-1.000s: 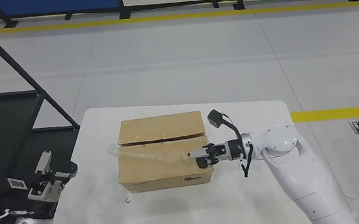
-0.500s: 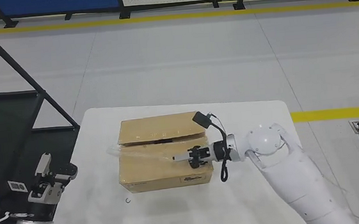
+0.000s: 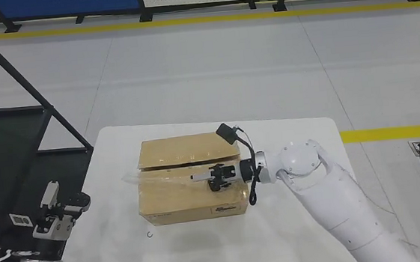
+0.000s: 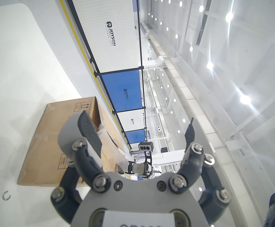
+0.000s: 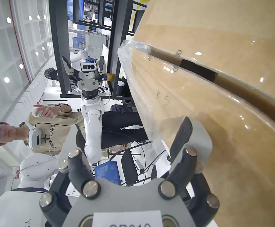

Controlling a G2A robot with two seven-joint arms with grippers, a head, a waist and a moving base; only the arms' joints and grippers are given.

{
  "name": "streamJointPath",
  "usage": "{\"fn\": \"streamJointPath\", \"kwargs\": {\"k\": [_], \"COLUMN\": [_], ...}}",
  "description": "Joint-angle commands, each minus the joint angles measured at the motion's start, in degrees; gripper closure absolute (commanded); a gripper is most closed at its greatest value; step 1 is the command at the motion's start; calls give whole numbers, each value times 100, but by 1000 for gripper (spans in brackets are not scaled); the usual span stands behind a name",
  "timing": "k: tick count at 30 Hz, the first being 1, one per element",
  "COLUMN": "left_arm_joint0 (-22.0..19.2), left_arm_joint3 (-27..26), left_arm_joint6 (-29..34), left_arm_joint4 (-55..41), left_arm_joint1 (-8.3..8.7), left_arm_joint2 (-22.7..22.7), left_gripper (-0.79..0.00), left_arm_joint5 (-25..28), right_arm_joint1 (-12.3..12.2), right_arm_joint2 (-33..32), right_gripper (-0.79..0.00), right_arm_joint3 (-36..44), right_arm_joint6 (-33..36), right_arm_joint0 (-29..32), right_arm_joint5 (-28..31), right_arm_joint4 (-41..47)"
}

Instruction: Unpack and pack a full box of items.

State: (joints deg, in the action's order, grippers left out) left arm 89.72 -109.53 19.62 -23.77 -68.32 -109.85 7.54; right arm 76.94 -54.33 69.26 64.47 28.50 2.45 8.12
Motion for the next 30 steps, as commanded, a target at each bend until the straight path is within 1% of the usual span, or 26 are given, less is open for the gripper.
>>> {"fn": "streamJointPath", "kwargs": {"k": [1,7,10,14,17,19,23,26,30], "left_arm_joint0": [9,27,80,210,283,306,297,280,271], "left_arm_joint3": [4,76,73,-16,-80,-104,-112,-56,75], "left_arm_joint6": [8,27,33,185,325,360,392,362,208], "left_arm_joint4": [7,-20,164,402,628,805,869,754,600], "left_arm_joint1": [-1,-10,-13,-14,-12,-13,-20,-26,-36], "left_arm_joint2": [14,101,204,361,522,639,826,853,796], "left_gripper": [-785,-785,-785,-785,-785,-785,-785,-785,-785], "left_arm_joint5": [5,6,16,56,74,97,89,76,101], "right_arm_joint1": [22,164,240,316,358,384,449,521,670], "right_arm_joint2": [42,372,588,794,897,954,1056,1163,1405], "right_gripper": [-785,-785,-785,-785,-785,-785,-785,-785,-785], "right_arm_joint3": [-40,-102,-153,-274,-385,-433,-481,-523,-656], "right_arm_joint6": [-8,-86,-29,185,504,636,796,921,858], "right_arm_joint0": [-47,-324,-502,-697,-788,-821,-841,-879,-999], "right_arm_joint5": [60,34,-21,-80,-31,19,98,118,68], "right_arm_joint4": [72,251,218,214,345,420,666,912,1110]}}
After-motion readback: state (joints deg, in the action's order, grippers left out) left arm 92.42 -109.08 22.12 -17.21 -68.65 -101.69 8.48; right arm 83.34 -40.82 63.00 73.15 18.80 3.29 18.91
